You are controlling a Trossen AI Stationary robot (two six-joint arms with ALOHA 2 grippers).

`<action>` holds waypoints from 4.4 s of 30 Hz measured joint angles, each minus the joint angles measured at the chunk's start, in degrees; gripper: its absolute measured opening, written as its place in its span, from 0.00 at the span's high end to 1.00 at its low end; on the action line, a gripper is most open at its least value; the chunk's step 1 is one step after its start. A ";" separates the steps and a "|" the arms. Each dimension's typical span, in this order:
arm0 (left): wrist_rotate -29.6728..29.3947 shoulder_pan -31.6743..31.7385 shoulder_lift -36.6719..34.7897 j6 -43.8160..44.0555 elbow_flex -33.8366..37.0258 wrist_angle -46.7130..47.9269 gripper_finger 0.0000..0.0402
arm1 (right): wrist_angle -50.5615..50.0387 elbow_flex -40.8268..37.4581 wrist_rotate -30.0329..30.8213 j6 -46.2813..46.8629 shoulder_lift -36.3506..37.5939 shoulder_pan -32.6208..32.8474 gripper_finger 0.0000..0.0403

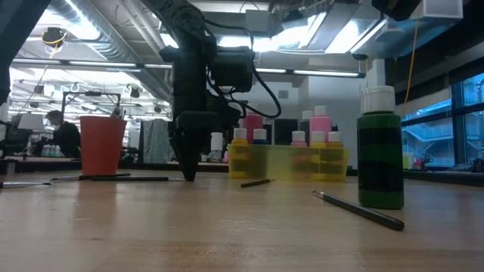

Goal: Pick & Place Paint Supplies
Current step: Put the silver paint brush into the orange cup

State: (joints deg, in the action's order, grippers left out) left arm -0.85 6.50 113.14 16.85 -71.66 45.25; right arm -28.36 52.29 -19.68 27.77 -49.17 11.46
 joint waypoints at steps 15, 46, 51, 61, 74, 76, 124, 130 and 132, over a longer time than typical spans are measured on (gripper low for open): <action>0.40 -0.02 0.00 0.32 0.02 0.05 0.99 | -1.14 0.00 -0.04 -0.13 0.00 -0.01 0.53; -10.94 -6.60 -8.32 1.28 -23.67 21.38 1.00 | -2.40 0.00 -0.07 -0.25 0.00 -0.02 0.53; -19.24 -7.55 -18.09 3.99 -24.14 18.79 1.00 | -2.43 0.00 -0.06 -0.85 0.02 0.00 0.53; -27.41 -7.63 -40.11 -2.37 -11.25 -0.69 1.00 | -2.25 0.00 -0.02 -1.42 0.02 0.00 0.53; -38.85 -9.99 -68.65 -4.70 25.38 -32.23 1.00 | -2.22 0.00 0.15 -1.42 0.02 0.33 0.53; -41.92 -11.28 -72.15 -5.05 27.78 -32.91 1.00 | -2.21 0.00 0.15 -1.44 0.02 0.32 0.53; -83.40 -38.29 -86.68 41.10 49.94 -0.26 0.99 | 3.04 0.00 1.20 0.31 0.02 -2.45 0.53; -83.47 -38.29 -86.68 41.54 50.66 -0.46 0.99 | 3.45 0.00 1.20 0.57 0.01 -2.45 0.53; -83.47 -38.29 -86.66 42.46 50.66 -0.46 0.97 | 3.45 0.00 1.20 0.89 0.00 -2.45 0.53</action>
State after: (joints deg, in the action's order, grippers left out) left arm -84.31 -31.79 26.48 59.31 -20.99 44.80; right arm -24.91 52.29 -18.48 28.66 -49.17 9.02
